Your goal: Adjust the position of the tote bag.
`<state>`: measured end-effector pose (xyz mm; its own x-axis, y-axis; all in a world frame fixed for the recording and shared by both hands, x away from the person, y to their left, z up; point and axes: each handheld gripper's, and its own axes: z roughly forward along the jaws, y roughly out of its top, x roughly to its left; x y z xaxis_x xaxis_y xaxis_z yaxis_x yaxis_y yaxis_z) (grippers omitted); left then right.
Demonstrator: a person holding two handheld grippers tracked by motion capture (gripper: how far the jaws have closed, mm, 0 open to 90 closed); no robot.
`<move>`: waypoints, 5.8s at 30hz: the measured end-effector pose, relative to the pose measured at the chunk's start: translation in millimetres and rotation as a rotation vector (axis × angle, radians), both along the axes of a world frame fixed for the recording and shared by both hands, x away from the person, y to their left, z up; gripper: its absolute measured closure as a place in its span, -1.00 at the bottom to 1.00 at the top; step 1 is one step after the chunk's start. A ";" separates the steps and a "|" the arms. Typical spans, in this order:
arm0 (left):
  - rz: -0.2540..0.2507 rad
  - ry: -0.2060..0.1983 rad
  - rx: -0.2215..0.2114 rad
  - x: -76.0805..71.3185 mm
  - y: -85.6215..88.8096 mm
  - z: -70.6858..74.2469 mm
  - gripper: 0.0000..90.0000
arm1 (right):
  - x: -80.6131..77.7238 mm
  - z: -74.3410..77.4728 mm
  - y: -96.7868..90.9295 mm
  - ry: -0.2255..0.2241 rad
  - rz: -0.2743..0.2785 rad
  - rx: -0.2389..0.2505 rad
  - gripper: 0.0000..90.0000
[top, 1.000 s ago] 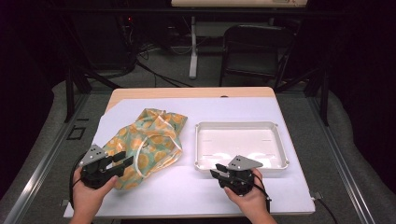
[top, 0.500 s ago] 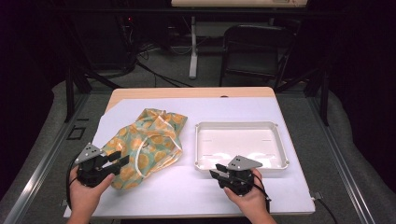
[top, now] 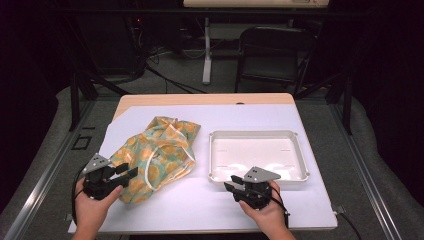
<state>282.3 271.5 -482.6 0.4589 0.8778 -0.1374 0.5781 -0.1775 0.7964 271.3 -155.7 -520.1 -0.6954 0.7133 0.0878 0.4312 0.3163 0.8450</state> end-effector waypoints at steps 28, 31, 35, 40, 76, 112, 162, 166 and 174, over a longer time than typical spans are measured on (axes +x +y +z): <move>0.027 0.014 0.081 3.1 3.4 -6.5 0.96 | 0.3 -2.5 1.8 0.002 0.002 -0.003 0.35; 0.029 -0.008 0.069 0.9 4.1 -3.7 0.98 | 0.2 -2.5 1.9 0.001 0.002 -0.004 0.35; 0.014 -0.025 0.055 -1.6 3.2 0.1 0.99 | 0.1 -2.4 1.7 0.001 0.001 -0.002 0.35; -0.027 -0.044 0.043 -5.8 -2.9 5.1 0.99 | 0.1 -2.9 2.2 -0.002 -0.001 0.001 0.35; -0.298 0.018 0.122 -23.3 -66.3 -18.2 1.00 | 1.1 -3.1 27.6 0.034 0.096 0.022 0.36; -0.385 0.074 0.127 -29.3 -84.5 -40.4 1.00 | 36.4 20.5 162.8 0.127 0.254 0.093 0.81; -0.137 -0.007 0.144 30.0 -51.3 -7.6 0.03 | -4.1 -31.9 110.1 0.142 0.159 -0.038 1.00; -0.120 0.049 0.226 44.3 -56.2 -20.3 0.03 | -4.4 -31.3 109.4 0.143 0.156 -0.021 0.98; -0.107 0.093 0.273 49.9 -57.9 -37.5 0.03 | -4.4 -33.1 108.8 0.145 0.155 -0.023 0.96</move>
